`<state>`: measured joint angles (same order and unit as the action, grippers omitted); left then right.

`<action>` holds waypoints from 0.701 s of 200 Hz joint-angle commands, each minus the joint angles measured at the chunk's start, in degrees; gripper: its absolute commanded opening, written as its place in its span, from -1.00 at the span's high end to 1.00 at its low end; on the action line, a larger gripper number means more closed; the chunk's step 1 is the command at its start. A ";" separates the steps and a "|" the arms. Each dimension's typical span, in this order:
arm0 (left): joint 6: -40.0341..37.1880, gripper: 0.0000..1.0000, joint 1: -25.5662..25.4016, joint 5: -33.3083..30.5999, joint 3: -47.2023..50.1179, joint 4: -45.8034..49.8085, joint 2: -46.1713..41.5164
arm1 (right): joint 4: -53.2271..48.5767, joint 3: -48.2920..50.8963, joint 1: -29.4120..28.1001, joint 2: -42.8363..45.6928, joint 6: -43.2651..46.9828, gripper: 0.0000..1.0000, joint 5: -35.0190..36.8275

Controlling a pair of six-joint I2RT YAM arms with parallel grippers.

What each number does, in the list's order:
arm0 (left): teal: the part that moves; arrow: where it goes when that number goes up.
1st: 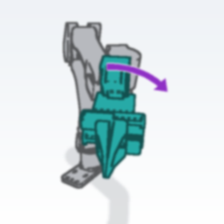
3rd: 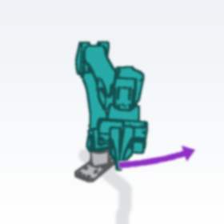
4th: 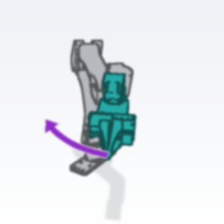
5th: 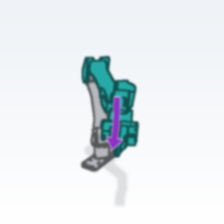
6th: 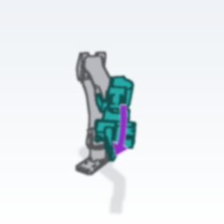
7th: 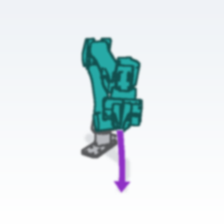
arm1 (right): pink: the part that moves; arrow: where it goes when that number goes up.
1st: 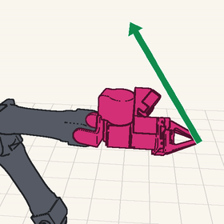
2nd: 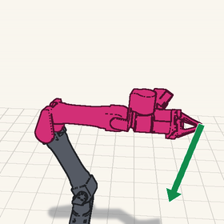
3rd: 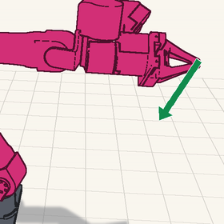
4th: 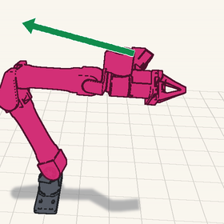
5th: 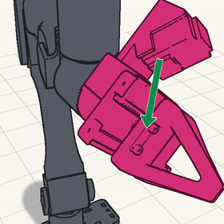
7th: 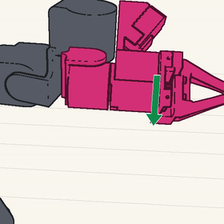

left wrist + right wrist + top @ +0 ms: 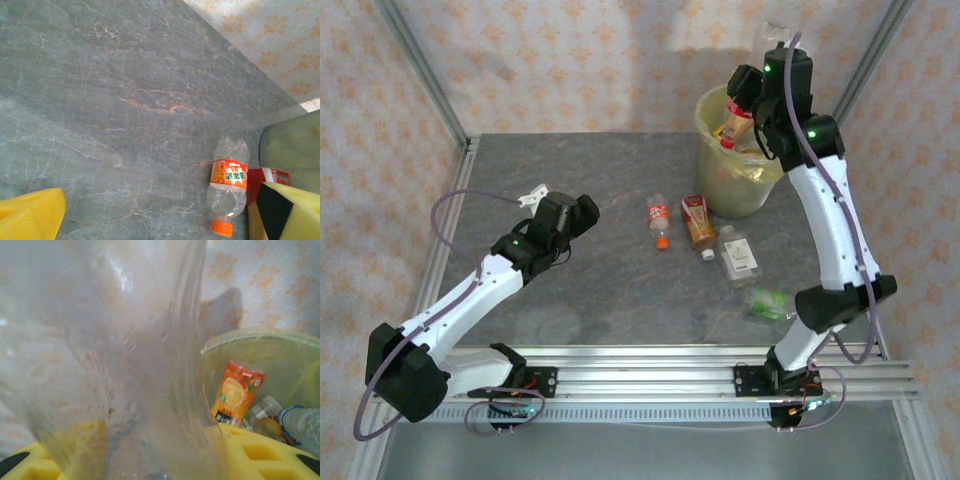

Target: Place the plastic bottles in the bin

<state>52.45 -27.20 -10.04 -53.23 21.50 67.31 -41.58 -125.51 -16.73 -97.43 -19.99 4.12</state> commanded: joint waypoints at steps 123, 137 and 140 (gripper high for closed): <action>-0.77 -1.00 0.48 2.53 0.60 -2.07 0.74 | 5.58 9.15 7.17 -6.12 -18.35 0.51 0.36; -0.84 -1.00 0.51 2.92 0.44 -2.12 0.98 | 8.45 14.83 7.15 -3.47 -20.24 0.47 1.00; -0.74 -1.00 0.49 2.99 0.46 -2.15 1.05 | 9.17 15.91 7.21 -2.97 -20.53 0.46 1.17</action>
<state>52.45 -27.20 -7.64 -52.80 21.21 67.79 -39.53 -115.90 -10.00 -107.00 -35.44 4.60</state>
